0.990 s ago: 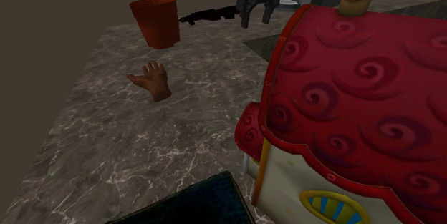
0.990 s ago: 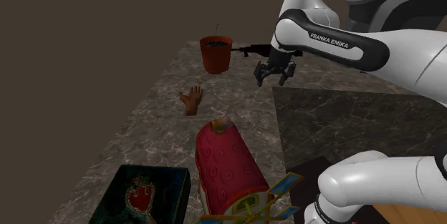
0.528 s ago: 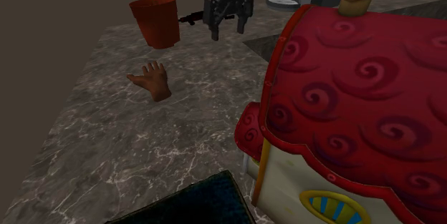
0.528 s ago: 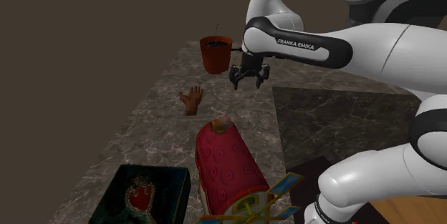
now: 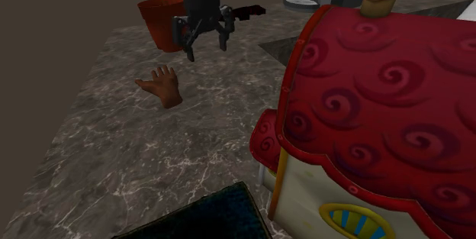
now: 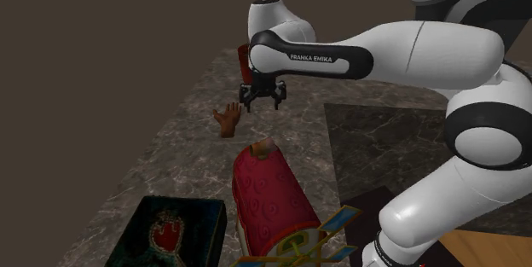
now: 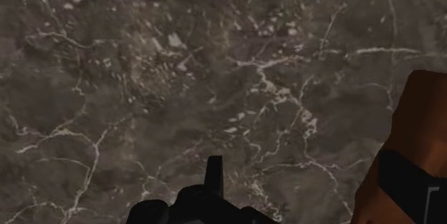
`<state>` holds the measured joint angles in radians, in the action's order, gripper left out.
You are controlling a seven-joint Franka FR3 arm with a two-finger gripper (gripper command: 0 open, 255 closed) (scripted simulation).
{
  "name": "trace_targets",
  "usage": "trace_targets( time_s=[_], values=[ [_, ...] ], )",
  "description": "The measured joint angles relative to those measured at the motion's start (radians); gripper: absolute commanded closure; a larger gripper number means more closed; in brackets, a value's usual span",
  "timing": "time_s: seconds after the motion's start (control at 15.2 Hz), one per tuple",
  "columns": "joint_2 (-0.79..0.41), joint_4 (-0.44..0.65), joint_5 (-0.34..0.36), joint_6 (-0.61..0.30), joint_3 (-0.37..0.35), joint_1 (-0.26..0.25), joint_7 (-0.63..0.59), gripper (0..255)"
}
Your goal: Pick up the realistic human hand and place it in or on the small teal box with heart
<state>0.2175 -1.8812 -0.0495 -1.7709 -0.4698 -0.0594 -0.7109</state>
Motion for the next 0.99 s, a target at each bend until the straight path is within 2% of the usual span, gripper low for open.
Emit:
trace_targets(
  time_s=[0.33,0.59,0.99],
  values=[
    [-0.208,0.186,0.121,0.03,-0.092,-0.034,-0.158,0],
    [-0.402,0.382,0.245,0.091,-0.135,-0.107,-0.281,0],
    [-0.439,0.35,0.27,0.035,-0.133,-0.116,-0.306,0]
  ],
)
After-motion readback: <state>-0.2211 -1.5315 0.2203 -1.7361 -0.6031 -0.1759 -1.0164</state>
